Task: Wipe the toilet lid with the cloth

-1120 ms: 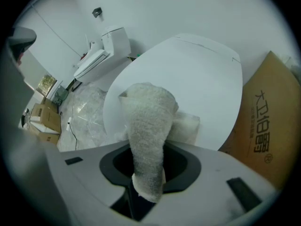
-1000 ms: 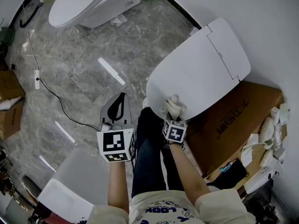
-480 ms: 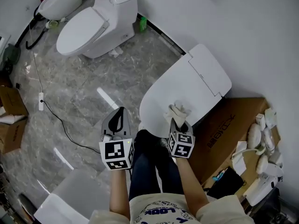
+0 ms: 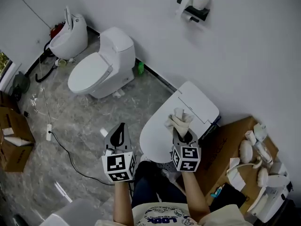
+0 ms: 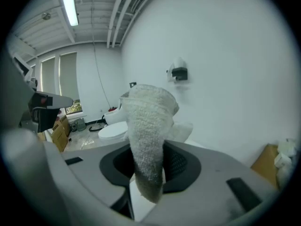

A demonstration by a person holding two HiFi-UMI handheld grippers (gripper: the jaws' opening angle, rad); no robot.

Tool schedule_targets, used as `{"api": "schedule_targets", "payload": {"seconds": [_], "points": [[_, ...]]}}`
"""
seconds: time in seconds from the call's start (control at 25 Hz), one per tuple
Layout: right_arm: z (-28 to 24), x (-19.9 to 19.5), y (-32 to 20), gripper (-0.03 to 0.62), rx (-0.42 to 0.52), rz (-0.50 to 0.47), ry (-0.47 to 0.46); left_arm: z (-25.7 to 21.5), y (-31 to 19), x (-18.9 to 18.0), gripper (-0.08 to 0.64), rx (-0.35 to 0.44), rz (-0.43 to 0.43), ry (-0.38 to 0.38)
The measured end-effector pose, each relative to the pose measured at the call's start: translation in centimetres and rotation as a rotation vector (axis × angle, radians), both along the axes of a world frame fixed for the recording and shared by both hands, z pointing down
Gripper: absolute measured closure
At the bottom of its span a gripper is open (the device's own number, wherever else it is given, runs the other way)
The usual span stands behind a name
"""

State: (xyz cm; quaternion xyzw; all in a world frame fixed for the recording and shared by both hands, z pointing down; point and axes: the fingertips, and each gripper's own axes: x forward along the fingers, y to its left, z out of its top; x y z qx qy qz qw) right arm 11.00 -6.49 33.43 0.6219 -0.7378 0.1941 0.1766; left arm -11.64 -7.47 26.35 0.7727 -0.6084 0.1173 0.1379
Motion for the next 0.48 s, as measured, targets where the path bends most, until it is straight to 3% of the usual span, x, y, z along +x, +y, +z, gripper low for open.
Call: {"api": "schedule_targets", "payload": {"seconds": [0.48], "points": [[-16.6,1.0,1.5,0.482,0.286,-0.032,-0.019,-13.9,3.2,0.6,0.557,0.224,-0.030,-0.009]]}}
